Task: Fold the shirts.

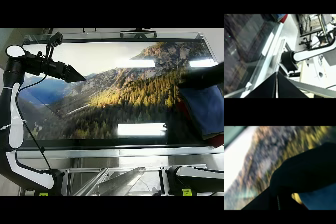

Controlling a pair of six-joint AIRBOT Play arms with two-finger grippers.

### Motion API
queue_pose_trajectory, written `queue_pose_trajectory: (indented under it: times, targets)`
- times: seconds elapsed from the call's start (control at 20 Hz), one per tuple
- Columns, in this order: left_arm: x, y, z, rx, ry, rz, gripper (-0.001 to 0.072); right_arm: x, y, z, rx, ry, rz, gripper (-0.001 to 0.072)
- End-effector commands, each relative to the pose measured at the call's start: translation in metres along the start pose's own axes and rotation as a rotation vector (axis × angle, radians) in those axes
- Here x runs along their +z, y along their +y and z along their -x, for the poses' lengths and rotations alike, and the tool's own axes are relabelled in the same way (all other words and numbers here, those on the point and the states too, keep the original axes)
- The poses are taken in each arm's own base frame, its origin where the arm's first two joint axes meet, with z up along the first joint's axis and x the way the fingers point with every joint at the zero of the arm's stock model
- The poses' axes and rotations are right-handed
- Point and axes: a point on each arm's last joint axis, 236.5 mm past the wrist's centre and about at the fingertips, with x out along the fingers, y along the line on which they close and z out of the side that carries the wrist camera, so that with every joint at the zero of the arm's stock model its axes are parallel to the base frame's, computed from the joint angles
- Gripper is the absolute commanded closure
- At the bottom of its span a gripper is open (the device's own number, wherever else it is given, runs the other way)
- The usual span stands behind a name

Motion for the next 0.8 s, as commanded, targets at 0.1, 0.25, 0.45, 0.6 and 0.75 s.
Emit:
queue_pose_trajectory:
  times: [0.1, 0.25, 0.45, 0.6, 0.75]
  targets:
    - [-0.002, 0.000, -0.001, -0.005, 0.012, 0.001, 0.0688, -0.094, -0.091, 0.045, -0.220, 0.301, -0.190, 0.0697]
    - [-0.004, -0.001, -0.001, -0.008, 0.019, 0.001, 0.0688, -0.159, -0.145, 0.045, -0.362, 0.433, -0.349, 0.0697]
    - [-0.004, -0.001, -0.001, -0.007, 0.020, 0.000, 0.0688, -0.230, -0.199, 0.036, -0.500, 0.538, -0.451, 0.0696]
    - [-0.004, -0.001, -0.001, -0.007, 0.020, 0.001, 0.0688, -0.245, -0.221, 0.046, -0.596, 0.576, -0.437, 0.0603]
    - [-0.004, -0.001, -0.001, -0.007, 0.020, 0.001, 0.0688, -0.241, -0.213, 0.049, -0.583, 0.586, -0.429, 0.0014]
